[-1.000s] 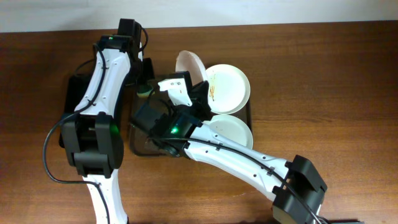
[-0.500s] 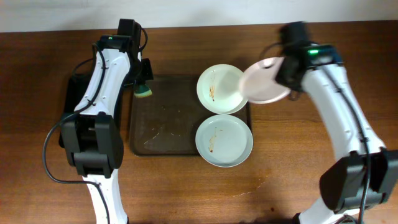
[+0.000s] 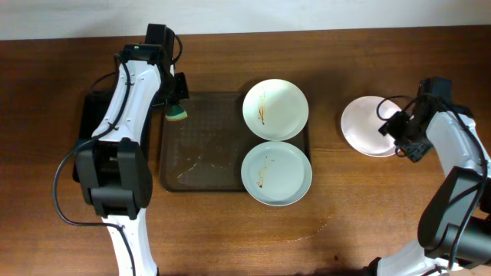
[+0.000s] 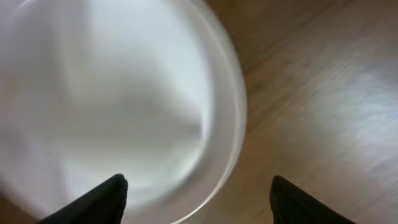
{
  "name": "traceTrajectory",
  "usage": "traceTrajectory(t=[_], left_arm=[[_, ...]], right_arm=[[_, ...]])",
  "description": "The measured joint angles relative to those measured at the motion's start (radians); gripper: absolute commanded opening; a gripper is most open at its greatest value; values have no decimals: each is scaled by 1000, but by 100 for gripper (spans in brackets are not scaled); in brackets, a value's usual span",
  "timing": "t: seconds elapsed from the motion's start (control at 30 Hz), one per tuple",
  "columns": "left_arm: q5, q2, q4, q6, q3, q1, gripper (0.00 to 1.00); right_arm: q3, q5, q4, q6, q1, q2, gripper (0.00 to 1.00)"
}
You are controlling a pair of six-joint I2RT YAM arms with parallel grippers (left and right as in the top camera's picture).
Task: Clean dirty plates on tray and stack at the side
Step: 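Carry the plate right and set it on the table, then grip the bottom plate rim with the right gripper and pull it left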
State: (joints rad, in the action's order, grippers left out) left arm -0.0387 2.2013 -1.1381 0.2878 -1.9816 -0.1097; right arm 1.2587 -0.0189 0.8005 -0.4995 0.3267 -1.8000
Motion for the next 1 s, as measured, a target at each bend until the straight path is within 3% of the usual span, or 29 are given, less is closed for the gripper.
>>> traceTrajectory(t=[0.17,0.27,0.53,0.77,1.0], left_arm=[[0,0,-10,0,0,0,1],[0,0,-18,0,0,0,1],[0,0,-18,0,0,0,1],[0,0,-18,0,0,0,1],[0,0,-18,0,0,0,1]], right_arm=[[111,-236,219,113,-129,82,70],[80,-264,273,142,-265,89,61],[-208,-236,77,95,-514,89,39],[-235,-215,51,69,-587,89,4],[-216,-236,87,49,-724,89,4]])
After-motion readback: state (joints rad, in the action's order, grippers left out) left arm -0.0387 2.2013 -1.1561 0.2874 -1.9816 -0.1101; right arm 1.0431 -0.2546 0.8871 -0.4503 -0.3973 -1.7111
